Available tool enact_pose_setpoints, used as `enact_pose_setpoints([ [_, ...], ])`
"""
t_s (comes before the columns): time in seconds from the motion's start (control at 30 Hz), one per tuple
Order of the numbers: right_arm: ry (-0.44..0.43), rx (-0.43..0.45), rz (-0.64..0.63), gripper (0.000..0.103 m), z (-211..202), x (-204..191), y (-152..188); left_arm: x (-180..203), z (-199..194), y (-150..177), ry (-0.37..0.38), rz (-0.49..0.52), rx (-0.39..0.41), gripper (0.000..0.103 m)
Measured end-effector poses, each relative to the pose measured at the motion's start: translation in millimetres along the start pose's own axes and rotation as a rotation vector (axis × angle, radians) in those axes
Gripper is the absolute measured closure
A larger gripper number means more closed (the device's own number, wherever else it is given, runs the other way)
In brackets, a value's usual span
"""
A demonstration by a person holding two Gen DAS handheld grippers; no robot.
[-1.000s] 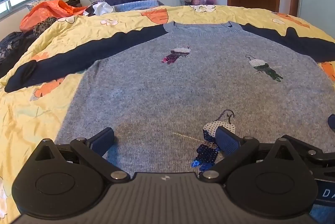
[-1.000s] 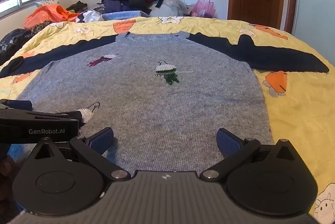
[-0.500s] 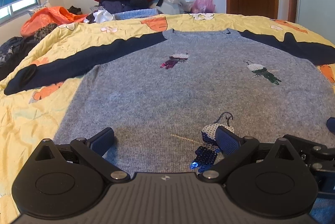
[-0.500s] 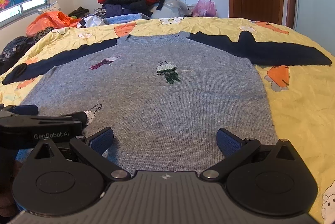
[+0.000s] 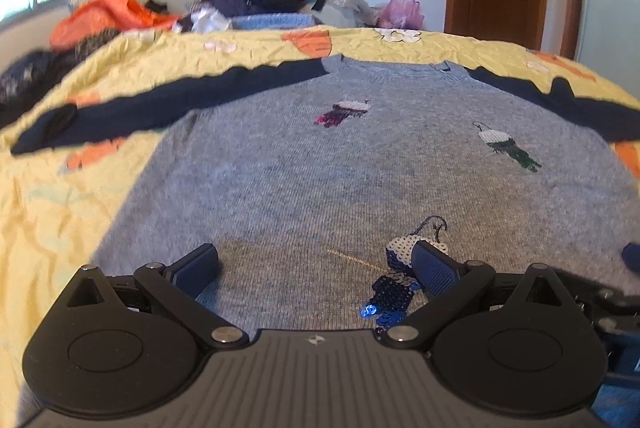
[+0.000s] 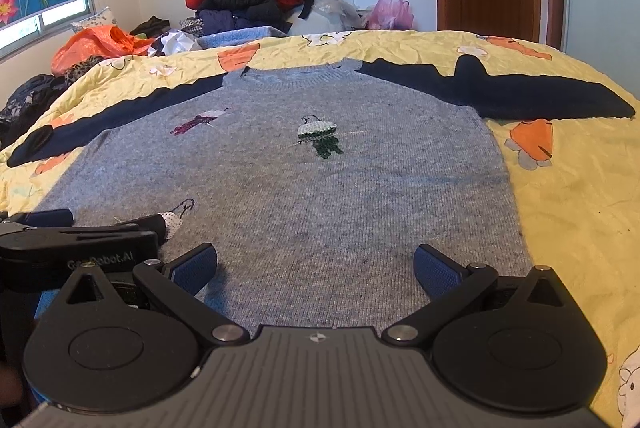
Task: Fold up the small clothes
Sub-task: 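Move the right gripper toward the navy sleeve cuff of the sweater, then grasp the navy sleeve cuff with the right gripper and lift it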
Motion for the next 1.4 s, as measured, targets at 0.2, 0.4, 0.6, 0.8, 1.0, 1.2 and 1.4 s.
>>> enact_pose_setpoints([
  [0.2,-0.02,0.014,0.029,0.0,-2.6,4.0,-2.4,3.1,-3.2,0.9,-0.026,0.015,0.012,0.0],
  [0.4,-0.063,0.001,0.114,0.0,0.3,29.3,-19.5,4.7,-2.5,-2.6,0.022,-0.012,-0.023,0.0],
  [0.6,0.024,-0.102,0.047,0.0,17.4,105.9,-47.6,13.5,-4.0,-8.8,0.118,-0.068,0.026,0.0],
  [0.8,0.229,-0.124,-0.044,0.0,44.0,234.4,-87.5,31.9,-4.0,-24.6,0.213,-0.12,0.004,0.0],
  [1.0,0.414,-0.084,-0.11,0.0,70.1,363.4,-118.3,85.3,15.4,-64.5,0.399,-0.234,0.021,0.0],
  [1.2,0.315,-0.14,0.1,0.014,106.8,425.3,-126.5,158.2,54.9,-66.7,0.561,-0.234,-0.051,0.0],
  [1.4,0.24,-0.193,0.187,0.039,136.2,424.2,-127.1,176.4,64.6,-49.0,0.58,-0.19,0.009,0.0],
])
Point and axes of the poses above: each gripper's, at about its wrist camera, not at the fingertips, and z roughly the way its jaws point, x to its right, y to its underside, the point moved 8 cm from there along z, roughly the way its jaws point, and after that the axes turned 12 degrees about x, right-handed, at the moved point
